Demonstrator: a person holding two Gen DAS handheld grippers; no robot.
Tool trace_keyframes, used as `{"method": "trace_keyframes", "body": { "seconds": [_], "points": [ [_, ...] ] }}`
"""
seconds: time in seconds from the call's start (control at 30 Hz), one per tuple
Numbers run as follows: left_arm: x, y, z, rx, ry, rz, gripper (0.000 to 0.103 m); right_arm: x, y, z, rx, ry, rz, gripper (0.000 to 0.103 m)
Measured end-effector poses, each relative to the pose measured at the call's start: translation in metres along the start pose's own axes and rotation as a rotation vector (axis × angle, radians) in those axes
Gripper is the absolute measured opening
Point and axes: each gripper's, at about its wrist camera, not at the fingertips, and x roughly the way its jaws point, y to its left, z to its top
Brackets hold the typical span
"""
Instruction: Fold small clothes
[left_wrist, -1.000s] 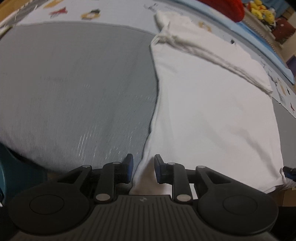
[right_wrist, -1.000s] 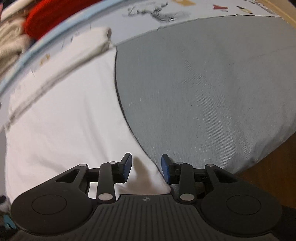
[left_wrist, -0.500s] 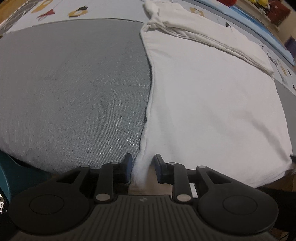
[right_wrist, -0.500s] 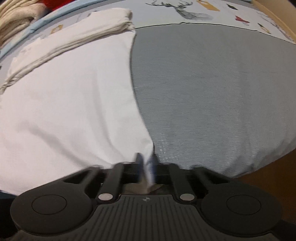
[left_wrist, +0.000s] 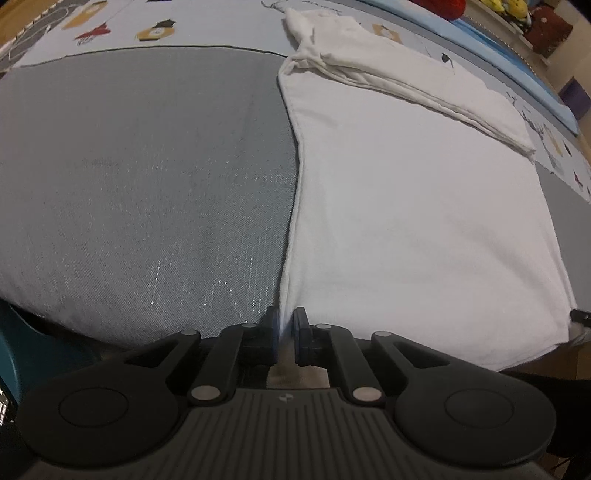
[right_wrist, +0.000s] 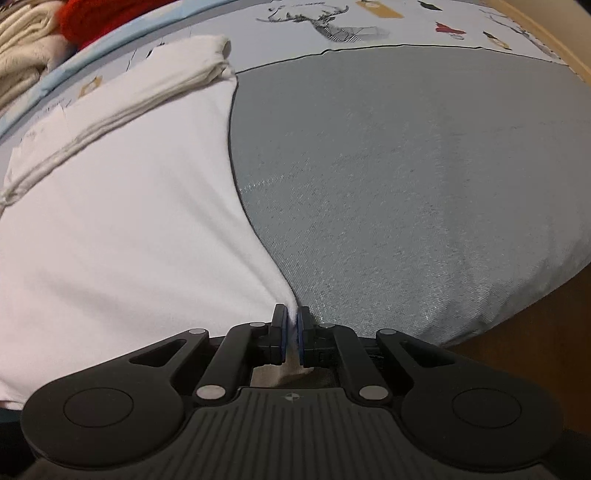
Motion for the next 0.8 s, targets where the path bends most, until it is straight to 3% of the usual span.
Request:
{"method": "trace_keyframes", "body": {
  "seconds": [0.07,0.33,0.37,0.4,0.57,0.73,0.8],
  "points": [
    [0.003,0.003,0.001,-0.016,0.010,-0.008,0.018,0.007,0.003,0.000,-0.020,0.017,-0.015,0.015],
    [0.017,-0.008,0.000,0.044,0.027,0.030,0.022,0.014,0.017,0.003,-0.118,0.004,-0.041,0.013],
    [0.017,-0.010,0.000,0.053,0.022,0.033,0.020,0.013,0.018,0.003,-0.128,0.001,-0.030,0.005],
    [0.017,-0.011,0.000,0.060,0.011,0.035,0.007,0.013,0.019,0.004,-0.129,-0.004,-0.018,0.005],
    [0.006,-0.013,0.000,0.071,-0.047,0.008,0.005,0.003,0.012,0.008,-0.079,-0.052,0.013,0.005],
    [0.015,-0.012,-0.004,0.060,0.030,0.000,0.008,0.016,0.012,0.004,-0.074,0.014,-0.006,0.007],
    [0.017,-0.018,-0.006,0.090,0.035,0.015,0.015,0.017,0.016,0.004,-0.113,0.016,-0.017,0.011]
  ]
}}
